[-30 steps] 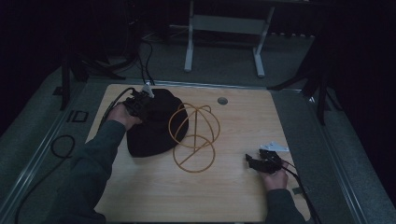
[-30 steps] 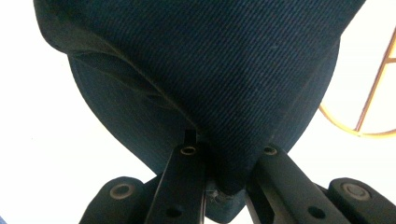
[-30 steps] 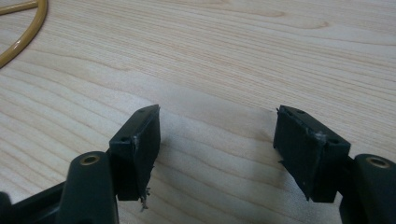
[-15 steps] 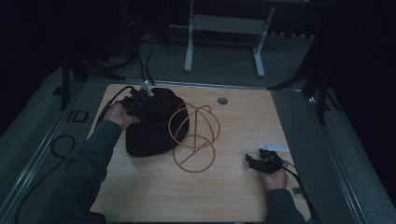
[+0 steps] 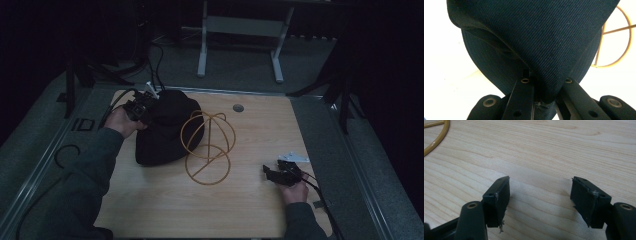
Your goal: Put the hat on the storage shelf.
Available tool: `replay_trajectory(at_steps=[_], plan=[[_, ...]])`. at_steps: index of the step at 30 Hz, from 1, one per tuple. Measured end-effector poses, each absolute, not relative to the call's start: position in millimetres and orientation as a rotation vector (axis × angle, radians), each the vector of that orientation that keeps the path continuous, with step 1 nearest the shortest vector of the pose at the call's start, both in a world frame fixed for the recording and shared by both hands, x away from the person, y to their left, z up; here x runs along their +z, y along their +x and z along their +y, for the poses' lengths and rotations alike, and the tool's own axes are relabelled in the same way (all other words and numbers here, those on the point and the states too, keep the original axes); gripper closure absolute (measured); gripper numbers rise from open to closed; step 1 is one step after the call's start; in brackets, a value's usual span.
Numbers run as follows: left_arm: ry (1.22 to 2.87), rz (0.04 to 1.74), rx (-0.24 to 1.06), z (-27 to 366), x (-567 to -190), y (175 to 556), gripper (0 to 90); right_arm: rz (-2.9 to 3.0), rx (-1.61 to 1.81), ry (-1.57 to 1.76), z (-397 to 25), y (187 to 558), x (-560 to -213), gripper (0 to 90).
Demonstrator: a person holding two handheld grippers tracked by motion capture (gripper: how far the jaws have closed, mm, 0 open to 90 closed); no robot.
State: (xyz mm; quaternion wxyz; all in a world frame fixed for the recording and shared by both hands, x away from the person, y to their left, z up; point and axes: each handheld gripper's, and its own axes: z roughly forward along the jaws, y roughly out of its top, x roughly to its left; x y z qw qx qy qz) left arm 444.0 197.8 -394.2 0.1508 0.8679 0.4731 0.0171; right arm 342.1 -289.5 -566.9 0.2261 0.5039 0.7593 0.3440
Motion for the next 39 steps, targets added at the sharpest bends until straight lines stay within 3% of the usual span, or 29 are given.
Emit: replay_trajectory(at_steps=[13,39], plan=[[2.404,1.336,0.052,221,-373,436,88.0,2.094,0.948,1.391,-289,342,-567,31.8],[2.383,1.309,0.15,238,-333,444,88.0,2.093,0.947,1.39,-289,342,-567,31.8]])
